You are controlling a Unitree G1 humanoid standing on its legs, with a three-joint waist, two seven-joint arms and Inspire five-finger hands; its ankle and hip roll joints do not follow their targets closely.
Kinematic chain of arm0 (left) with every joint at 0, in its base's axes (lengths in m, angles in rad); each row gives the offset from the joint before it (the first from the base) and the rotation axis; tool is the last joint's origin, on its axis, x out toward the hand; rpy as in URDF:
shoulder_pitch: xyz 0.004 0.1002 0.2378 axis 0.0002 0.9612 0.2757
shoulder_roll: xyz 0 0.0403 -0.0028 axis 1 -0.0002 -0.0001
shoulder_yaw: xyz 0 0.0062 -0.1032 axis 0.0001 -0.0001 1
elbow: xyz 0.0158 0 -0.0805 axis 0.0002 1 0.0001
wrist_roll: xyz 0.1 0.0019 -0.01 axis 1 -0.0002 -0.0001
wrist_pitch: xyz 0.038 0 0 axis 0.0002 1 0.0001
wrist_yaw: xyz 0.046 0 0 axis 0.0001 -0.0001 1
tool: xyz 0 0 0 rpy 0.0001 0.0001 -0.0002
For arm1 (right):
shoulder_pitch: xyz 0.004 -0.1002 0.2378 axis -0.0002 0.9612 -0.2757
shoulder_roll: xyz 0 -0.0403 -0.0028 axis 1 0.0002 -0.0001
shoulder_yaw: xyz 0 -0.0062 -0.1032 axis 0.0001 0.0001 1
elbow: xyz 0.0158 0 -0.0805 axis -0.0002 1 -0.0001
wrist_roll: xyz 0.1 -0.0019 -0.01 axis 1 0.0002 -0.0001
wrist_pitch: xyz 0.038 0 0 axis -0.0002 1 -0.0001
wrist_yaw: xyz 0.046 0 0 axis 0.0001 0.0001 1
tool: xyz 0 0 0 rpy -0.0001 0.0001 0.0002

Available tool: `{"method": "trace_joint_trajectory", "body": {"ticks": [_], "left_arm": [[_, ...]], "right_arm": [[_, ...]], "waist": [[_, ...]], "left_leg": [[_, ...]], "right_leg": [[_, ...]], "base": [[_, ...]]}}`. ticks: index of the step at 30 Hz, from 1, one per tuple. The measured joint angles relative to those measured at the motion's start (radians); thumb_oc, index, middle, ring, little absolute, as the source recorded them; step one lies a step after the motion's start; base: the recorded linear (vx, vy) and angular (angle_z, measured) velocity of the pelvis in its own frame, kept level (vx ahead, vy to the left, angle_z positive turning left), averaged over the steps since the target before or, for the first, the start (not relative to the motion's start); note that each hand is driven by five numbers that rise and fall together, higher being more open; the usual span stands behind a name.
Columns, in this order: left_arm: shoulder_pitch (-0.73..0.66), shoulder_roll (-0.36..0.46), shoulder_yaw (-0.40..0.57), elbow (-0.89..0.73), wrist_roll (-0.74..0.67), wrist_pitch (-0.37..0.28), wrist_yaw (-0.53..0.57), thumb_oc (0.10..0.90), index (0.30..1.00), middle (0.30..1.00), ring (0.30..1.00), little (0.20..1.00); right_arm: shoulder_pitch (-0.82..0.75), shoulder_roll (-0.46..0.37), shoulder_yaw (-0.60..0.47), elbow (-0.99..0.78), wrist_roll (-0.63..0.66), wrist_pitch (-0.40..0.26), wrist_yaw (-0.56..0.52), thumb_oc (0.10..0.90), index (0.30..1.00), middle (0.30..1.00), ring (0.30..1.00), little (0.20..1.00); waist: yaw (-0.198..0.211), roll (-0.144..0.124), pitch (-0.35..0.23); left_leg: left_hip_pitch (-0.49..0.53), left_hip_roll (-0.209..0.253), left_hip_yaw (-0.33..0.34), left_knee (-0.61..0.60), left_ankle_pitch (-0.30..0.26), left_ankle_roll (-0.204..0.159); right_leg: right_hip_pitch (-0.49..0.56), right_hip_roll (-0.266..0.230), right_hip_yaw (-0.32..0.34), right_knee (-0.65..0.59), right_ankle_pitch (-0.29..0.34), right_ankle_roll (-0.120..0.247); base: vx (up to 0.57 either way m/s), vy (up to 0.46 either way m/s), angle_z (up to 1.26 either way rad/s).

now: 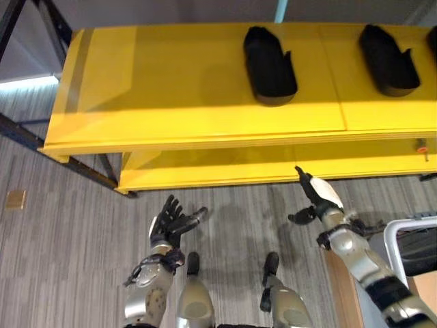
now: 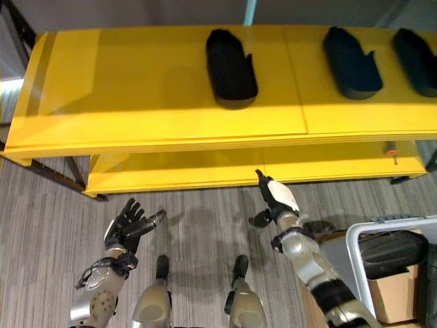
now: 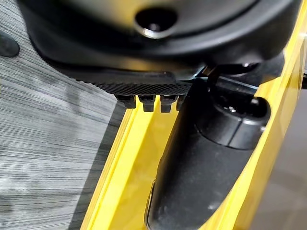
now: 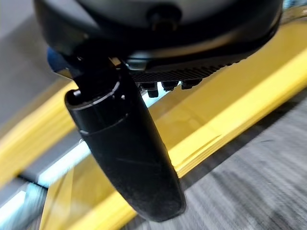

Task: Move parts from the plastic box to the shelf.

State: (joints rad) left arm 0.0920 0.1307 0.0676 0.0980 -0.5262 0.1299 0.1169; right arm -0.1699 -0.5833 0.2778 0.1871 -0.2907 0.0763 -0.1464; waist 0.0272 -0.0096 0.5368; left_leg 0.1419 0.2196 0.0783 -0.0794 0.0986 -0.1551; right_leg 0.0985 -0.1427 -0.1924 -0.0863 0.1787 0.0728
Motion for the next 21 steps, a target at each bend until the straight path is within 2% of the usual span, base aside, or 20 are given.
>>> {"method": "trace_joint_trajectory", "body": {"ticks": [1, 4, 6, 7, 10, 11, 13, 15, 18, 20, 21], "left_arm": [[0.003, -0.005, 0.008, 0.005, 0.014, 0.002, -0.005, 0.900, 1.000, 1.000, 1.000, 1.000], [-0.007, -0.010, 0.007, 0.006, 0.025, 0.002, -0.018, 0.900, 1.000, 1.000, 1.000, 1.000], [-0.014, -0.036, 0.005, 0.007, 0.030, 0.004, -0.022, 0.900, 1.000, 1.000, 1.000, 1.000], [-0.017, -0.070, -0.010, 0.012, 0.032, 0.017, -0.031, 0.900, 1.000, 1.000, 1.000, 1.000], [-0.015, -0.096, -0.035, 0.023, 0.034, 0.021, -0.044, 0.900, 1.000, 1.000, 1.000, 1.000], [-0.009, -0.121, -0.038, 0.034, 0.034, 0.021, -0.047, 0.900, 1.000, 1.000, 1.000, 1.000], [-0.013, -0.137, -0.045, 0.056, 0.035, 0.022, -0.062, 0.900, 1.000, 1.000, 1.000, 1.000], [-0.014, -0.146, -0.048, 0.067, 0.042, 0.023, -0.066, 0.900, 1.000, 1.000, 1.000, 1.000], [-0.015, -0.153, -0.047, 0.073, 0.042, 0.023, -0.068, 0.900, 1.000, 1.000, 1.000, 1.000], [-0.021, -0.154, -0.045, 0.092, 0.043, 0.023, -0.064, 0.900, 1.000, 1.000, 1.000, 1.000], [-0.036, -0.150, -0.046, 0.102, 0.046, 0.023, -0.064, 0.900, 1.000, 1.000, 1.000, 1.000]], "right_arm": [[0.061, 0.009, -0.069, -0.098, 0.028, 0.000, 0.005, 0.900, 1.000, 1.000, 1.000, 1.000], [0.064, 0.006, -0.102, -0.173, 0.048, -0.002, 0.008, 0.900, 1.000, 1.000, 1.000, 1.000], [0.076, 0.032, -0.120, -0.238, 0.090, -0.001, 0.014, 0.900, 1.000, 1.000, 1.000, 1.000], [0.094, 0.046, -0.121, -0.271, 0.122, 0.000, 0.026, 0.900, 1.000, 1.000, 1.000, 1.000], [0.096, 0.057, -0.119, -0.268, 0.171, 0.012, 0.045, 0.900, 1.000, 1.000, 1.000, 1.000], [0.102, 0.068, -0.117, -0.269, 0.227, 0.018, 0.051, 0.900, 1.000, 1.000, 1.000, 1.000], [0.113, 0.064, -0.118, -0.269, 0.248, 0.021, 0.052, 0.900, 1.000, 1.000, 1.000, 1.000], [0.123, 0.046, -0.119, -0.269, 0.255, 0.024, 0.055, 0.900, 1.000, 1.000, 1.000, 1.000], [0.135, 0.021, -0.149, -0.276, 0.247, 0.022, 0.055, 0.900, 1.000, 1.000, 1.000, 1.000], [0.139, 0.015, -0.199, -0.273, 0.213, 0.019, 0.044, 0.900, 1.000, 1.000, 1.000, 1.000], [0.150, 0.023, -0.227, -0.272, 0.212, 0.017, 0.041, 0.900, 1.000, 1.000, 1.000, 1.000]], "waist": [[-0.028, 0.004, -0.003], [-0.057, 0.008, -0.006], [-0.080, 0.022, -0.016], [-0.083, 0.056, -0.047], [-0.096, 0.095, -0.087], [-0.109, 0.118, -0.123], [-0.114, 0.131, -0.148], [-0.126, 0.127, -0.151], [-0.132, 0.123, -0.152], [-0.141, 0.123, -0.154], [-0.147, 0.103, -0.150]], "left_leg": [[0.028, 0.007, 0.003, -0.001, -0.003, -0.001], [0.036, 0.021, 0.023, -0.003, -0.005, -0.004], [0.039, 0.030, 0.028, -0.003, -0.004, -0.001], [0.044, 0.040, 0.042, 0.000, -0.008, 0.003], [0.053, 0.046, 0.049, 0.002, -0.013, 0.014], [0.058, 0.049, 0.052, 0.004, -0.017, 0.020], [0.065, 0.052, 0.056, 0.007, -0.018, 0.030], [0.063, 0.056, 0.050, 0.042, -0.024, 0.040], [0.047, 0.056, 0.032, 0.092, -0.029, 0.101], [0.017, 0.054, 0.024, 0.135, -0.013, 0.128], [-0.013, 0.044, 0.025, 0.169, 0.015, 0.105]], "right_leg": [[0.023, 0.007, 0.008, -0.001, -0.012, 0.012], [0.018, 0.013, 0.020, -0.007, -0.013, 0.012], [0.015, 0.025, 0.030, -0.001, -0.012, 0.011], [0.012, 0.037, 0.040, 0.000, -0.010, 0.006], [0.016, 0.051, 0.046, 0.000, -0.013, 0.001], [0.017, 0.055, 0.051, 0.000, -0.015, 0.000], [0.020, 0.059, 0.050, 0.001, -0.015, 0.000], [0.031, 0.061, 0.056, 0.014, -0.036, 0.001], [0.028, 0.066, 0.069, 0.029, -0.042, -0.005], [0.016, 0.069, 0.073, 0.050, -0.047, -0.013], [0.008, 0.048, 0.073, 0.059, -0.054, -0.015]], "base": [[0.01, -0.087, -0.14], [0.00, -0.096, -0.20], [-0.01, -0.128, -0.14], [-0.01, -0.180, -0.20], [-0.01, -0.148, -0.09], [-0.03, -0.167, -0.06], [-0.06, -0.220, -0.09], [-0.07, -0.200, -0.02], [-0.08, -0.178, -0.08], [-0.12, -0.208, 0.04], [-0.06, -0.158, 0.22]]}}
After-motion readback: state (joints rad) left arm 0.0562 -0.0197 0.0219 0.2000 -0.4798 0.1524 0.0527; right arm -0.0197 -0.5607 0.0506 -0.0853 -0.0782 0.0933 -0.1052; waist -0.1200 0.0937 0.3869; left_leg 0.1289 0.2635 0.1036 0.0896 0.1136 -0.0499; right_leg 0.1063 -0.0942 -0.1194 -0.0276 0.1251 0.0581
